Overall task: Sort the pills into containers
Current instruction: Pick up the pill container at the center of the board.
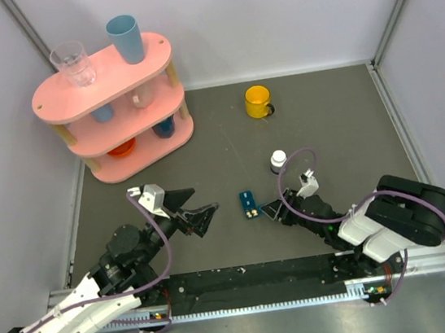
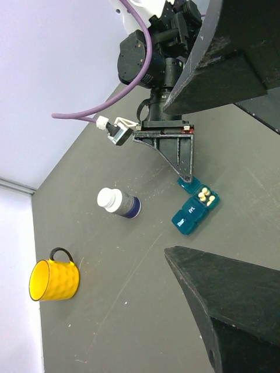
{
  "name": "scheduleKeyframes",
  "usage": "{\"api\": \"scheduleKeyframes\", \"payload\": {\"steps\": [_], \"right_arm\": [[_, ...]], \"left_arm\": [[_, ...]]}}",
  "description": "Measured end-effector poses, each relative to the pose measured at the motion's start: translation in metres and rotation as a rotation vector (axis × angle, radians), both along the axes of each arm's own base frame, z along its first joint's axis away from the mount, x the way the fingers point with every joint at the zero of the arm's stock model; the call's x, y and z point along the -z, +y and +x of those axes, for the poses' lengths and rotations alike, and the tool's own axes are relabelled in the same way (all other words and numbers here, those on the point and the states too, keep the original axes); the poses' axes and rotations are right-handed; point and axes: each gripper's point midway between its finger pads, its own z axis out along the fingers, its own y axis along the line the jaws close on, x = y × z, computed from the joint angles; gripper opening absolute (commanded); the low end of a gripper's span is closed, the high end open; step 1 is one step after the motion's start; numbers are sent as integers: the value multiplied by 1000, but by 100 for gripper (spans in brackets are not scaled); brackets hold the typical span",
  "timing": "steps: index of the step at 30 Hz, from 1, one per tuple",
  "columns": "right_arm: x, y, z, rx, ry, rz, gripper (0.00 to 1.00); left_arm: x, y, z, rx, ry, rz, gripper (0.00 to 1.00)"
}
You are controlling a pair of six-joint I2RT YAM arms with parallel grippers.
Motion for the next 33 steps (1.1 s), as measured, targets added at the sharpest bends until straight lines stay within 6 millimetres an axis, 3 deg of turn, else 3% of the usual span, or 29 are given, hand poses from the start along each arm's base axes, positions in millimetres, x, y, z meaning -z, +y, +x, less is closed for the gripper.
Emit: {"api": "scheduleKeyframes", "payload": {"steps": [12,21,29,33], "right_arm": [[-1,2,1,-1,-9,7,42],[1,0,1,-6,-14,-11,25],[-1,-1,1,-10,-33,-29,27],[2,-3,1,-9,-33,-43,27]], "left_arm": [[4,-1,0,0,5,7,99],[41,-21,15,6,60,132,99],[70,-39,36,49,112,206,98],[68,-43,37,75,104,195,98]]}}
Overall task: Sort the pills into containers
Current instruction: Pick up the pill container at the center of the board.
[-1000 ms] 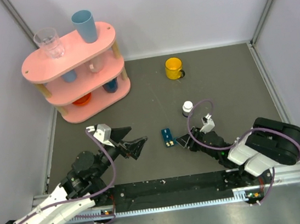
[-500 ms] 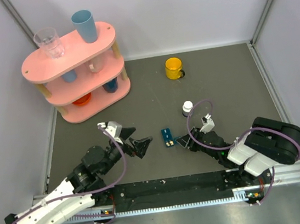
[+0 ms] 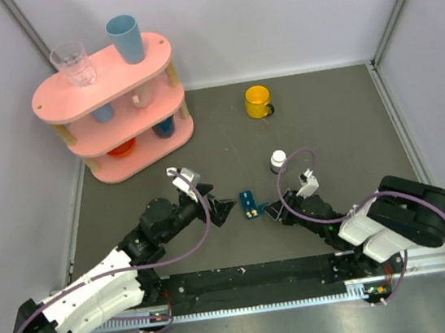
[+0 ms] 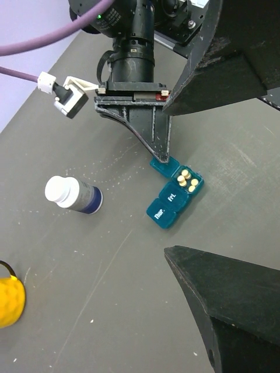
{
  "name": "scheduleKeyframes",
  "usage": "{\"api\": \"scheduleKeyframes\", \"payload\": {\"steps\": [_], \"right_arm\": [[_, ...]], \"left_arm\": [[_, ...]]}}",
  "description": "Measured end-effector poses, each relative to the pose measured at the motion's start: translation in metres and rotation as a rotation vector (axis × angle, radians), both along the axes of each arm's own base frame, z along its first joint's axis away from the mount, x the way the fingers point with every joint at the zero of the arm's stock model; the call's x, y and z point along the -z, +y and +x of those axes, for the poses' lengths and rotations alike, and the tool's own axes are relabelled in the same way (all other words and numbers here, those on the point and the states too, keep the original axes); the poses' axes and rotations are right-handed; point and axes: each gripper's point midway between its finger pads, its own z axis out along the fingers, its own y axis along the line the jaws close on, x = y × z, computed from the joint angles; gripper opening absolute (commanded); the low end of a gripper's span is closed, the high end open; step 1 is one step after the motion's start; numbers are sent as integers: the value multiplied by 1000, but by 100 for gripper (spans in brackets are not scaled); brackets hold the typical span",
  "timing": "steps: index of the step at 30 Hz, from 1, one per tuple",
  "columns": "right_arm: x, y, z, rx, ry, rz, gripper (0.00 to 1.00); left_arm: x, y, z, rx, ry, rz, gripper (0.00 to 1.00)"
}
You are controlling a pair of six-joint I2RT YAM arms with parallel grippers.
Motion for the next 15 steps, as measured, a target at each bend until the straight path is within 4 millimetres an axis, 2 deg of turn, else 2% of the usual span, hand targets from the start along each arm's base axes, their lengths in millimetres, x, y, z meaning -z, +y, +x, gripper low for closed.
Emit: {"api": "scheduleKeyframes", "payload": {"steps": [6,12,15], "right_arm": [[8,-1,-1,-1,11,-20,23],[12,1,0,-5,10,-17,22],[10,2,0,-11,1,-9,24]], "left_arm": [[-4,-2,1,18,-12,-14,98],[11,-5,5,34,24,23,98],[13,-7,6,45,29,24,97]]}}
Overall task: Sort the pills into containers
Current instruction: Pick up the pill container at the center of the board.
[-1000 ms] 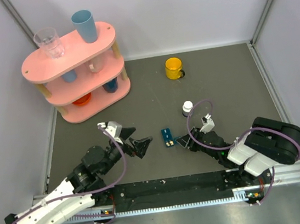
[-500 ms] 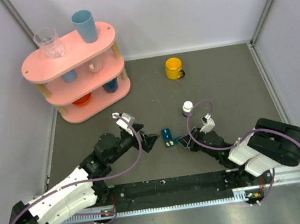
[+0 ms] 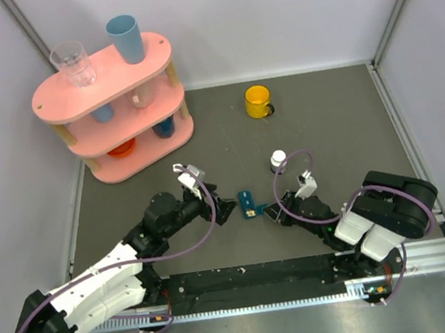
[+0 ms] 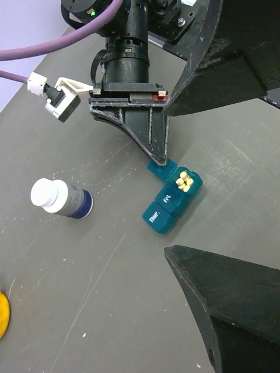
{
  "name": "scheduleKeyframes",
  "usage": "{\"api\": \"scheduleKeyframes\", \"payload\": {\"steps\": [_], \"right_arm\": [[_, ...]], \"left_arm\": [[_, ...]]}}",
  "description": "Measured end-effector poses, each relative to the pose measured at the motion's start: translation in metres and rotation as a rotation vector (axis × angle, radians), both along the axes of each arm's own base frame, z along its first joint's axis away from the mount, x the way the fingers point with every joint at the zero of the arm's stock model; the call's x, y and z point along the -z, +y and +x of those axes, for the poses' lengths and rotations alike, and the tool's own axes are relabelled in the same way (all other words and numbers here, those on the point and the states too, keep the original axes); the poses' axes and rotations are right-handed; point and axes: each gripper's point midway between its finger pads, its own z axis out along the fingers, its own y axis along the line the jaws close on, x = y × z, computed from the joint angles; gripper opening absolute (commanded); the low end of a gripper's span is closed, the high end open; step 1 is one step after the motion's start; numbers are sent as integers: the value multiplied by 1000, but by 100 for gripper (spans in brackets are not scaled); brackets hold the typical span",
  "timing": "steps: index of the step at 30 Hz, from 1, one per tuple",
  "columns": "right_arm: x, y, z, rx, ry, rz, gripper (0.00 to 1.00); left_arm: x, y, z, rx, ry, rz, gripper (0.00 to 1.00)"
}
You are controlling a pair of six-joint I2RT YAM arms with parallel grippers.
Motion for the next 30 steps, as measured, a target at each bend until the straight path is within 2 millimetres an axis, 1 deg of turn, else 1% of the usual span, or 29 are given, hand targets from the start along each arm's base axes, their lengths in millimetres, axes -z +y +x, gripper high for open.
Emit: {"api": "scheduleKeyframes", "payload": {"steps": [1,4,7,12,16,18,22,28,30], "right_arm": [[-1,0,0,-2,-2,3,27],[-5,3,1,-7,-12,17,30],[-8,4,1,-11,-20,29,31],[-8,5,0,-22,-22,30,31],[-1,6,-3,-37,-5,16,31],[-1,8,-3,-43,-5,22,31],[0,13,-2,-54,-5,35,31],[1,17,0,-55,5,67,32],[1,19,1,-56,7,76,33]], "left_arm": [[0,-1,0,5,-1,-2,97],[-2,-2,-1,15,-6,-9,97],[-4,-3,-1,19,-11,-16,97],[-5,-3,0,19,-12,-20,97],[-7,-2,0,17,-15,-25,97],[-9,-1,0,14,-20,-31,97],[-13,1,-1,15,-27,-44,97],[-13,4,-1,8,-30,-48,97],[-13,4,-1,7,-31,-49,97]]}}
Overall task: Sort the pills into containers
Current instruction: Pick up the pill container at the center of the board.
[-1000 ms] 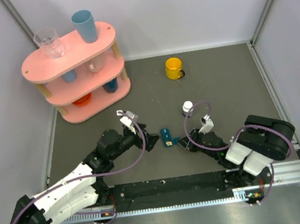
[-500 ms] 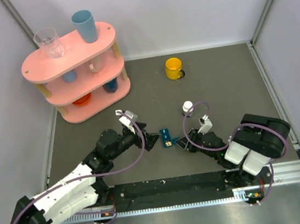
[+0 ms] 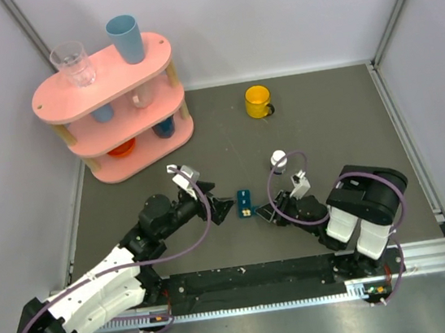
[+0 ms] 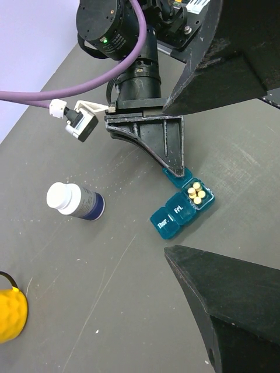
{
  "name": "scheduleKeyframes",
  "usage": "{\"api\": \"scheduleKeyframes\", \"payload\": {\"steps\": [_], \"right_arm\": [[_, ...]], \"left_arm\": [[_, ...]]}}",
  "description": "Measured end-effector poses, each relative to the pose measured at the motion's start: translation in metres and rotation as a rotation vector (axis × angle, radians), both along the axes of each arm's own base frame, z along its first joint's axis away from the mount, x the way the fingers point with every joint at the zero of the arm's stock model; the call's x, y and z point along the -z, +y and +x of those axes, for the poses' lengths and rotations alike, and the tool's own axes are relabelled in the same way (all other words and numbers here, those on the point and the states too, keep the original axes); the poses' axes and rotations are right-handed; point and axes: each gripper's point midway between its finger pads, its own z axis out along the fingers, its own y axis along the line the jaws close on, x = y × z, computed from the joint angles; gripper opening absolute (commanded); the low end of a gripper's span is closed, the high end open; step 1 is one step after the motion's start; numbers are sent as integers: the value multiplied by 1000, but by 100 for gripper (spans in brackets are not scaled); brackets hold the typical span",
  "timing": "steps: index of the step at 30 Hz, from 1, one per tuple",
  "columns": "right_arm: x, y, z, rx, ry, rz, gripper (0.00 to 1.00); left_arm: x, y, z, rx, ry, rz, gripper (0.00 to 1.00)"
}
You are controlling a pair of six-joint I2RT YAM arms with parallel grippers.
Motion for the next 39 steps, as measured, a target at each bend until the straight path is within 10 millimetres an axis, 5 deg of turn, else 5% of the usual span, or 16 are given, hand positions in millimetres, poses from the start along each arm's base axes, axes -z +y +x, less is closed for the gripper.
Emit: {"api": "scheduleKeyframes", "payload": {"steps": [13,34,39], "right_arm": [[-2,1,2,1,5,17,34],[6,3,5,-6,26,1,0],[7,3,4,-14,27,0,0]], "left_arm": [[5,2,0,-3,11,5,97],[1,6,-1,-13,9,-11,98],[-4,10,-3,-17,0,-24,98]]}}
